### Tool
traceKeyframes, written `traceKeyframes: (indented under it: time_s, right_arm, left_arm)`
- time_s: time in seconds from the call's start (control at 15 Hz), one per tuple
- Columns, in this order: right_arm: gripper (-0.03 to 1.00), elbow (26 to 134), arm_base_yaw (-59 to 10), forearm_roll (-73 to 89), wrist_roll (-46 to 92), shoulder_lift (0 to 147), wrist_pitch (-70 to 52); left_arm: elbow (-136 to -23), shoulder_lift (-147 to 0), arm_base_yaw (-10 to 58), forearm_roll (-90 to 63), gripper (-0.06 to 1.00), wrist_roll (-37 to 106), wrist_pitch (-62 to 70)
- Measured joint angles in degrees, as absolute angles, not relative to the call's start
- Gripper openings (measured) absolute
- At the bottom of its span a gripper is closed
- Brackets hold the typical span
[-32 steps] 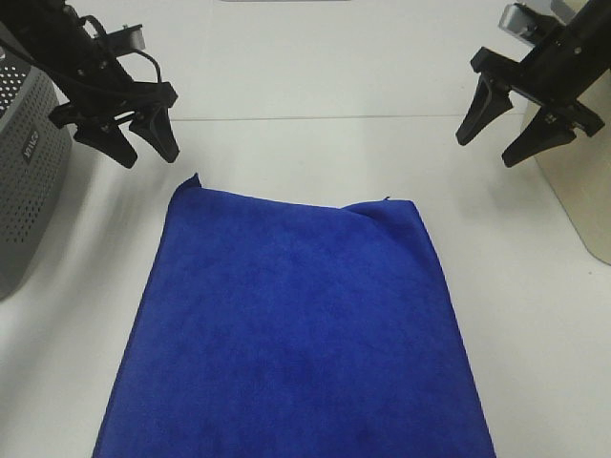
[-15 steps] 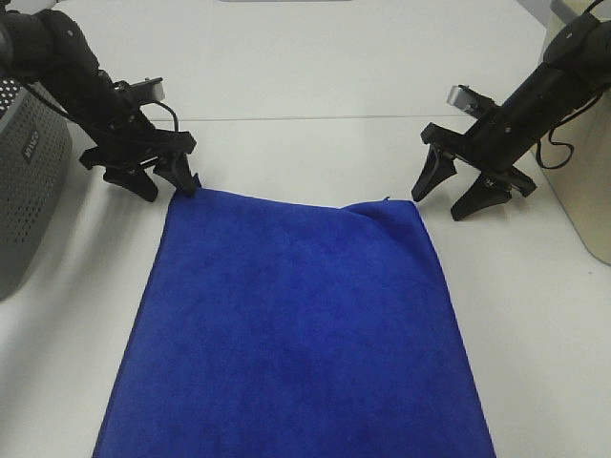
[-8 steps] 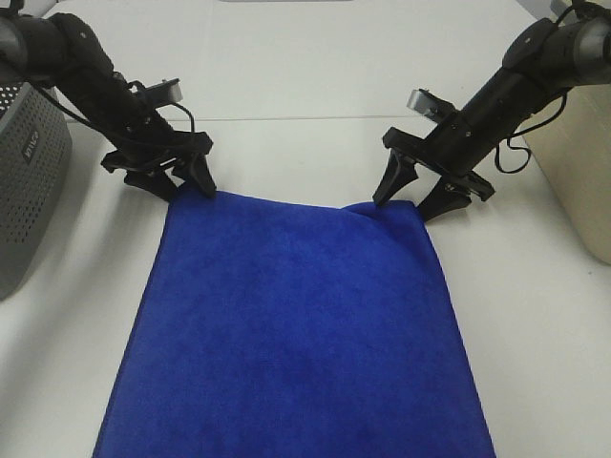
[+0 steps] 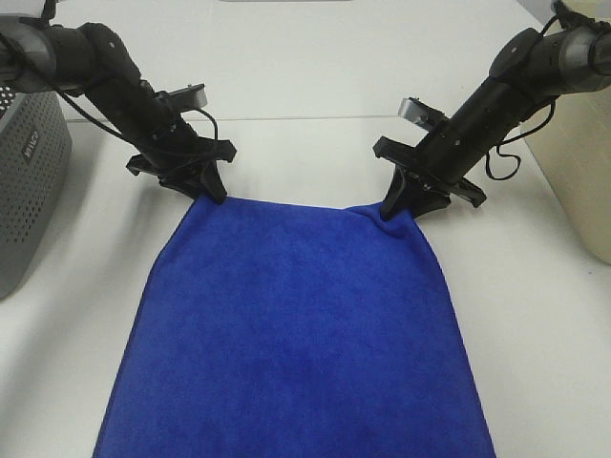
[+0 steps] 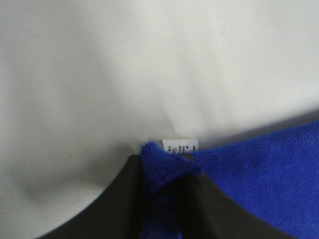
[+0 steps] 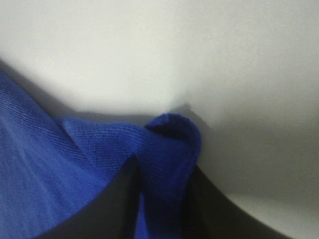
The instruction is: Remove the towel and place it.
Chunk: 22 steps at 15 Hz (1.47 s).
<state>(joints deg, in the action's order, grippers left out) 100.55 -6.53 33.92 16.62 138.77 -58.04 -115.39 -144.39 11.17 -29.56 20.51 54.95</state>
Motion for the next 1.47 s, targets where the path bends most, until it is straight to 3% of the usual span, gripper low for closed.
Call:
traceKeyframes:
  time_s: [0.13, 0.2, 0.6, 1.2, 1.47]
  right_arm:
    - [0.05, 100.44, -6.53, 32.89, 17.7, 138.71, -57.07]
    - [0.01, 100.1, -6.59, 32.14, 19.42, 137.91, -55.0]
    - [0.01, 99.92, -6.59, 30.83, 23.66, 133.16, -44.81]
    - [0.01, 99.87, -6.59, 31.46, 29.11, 131.84, -18.11]
    - [0.01, 104.85, -6.59, 32.03, 29.51, 136.88, -15.64]
  left_arm:
    - [-116.37, -144.61, 11.17, -29.11, 0.03, 20.51, 54.32]
    - [-117.17, -144.61, 11.17, -29.11, 0.02, 20.51, 53.29]
    - [-119.98, -144.67, 11.17, -29.05, 0.02, 20.68, 49.5]
    - [-124.68, -145.3, 13.24, -29.51, 0.02, 30.6, 22.86]
    - [-124.68, -148.45, 14.73, -29.51, 0.02, 33.46, 13.01]
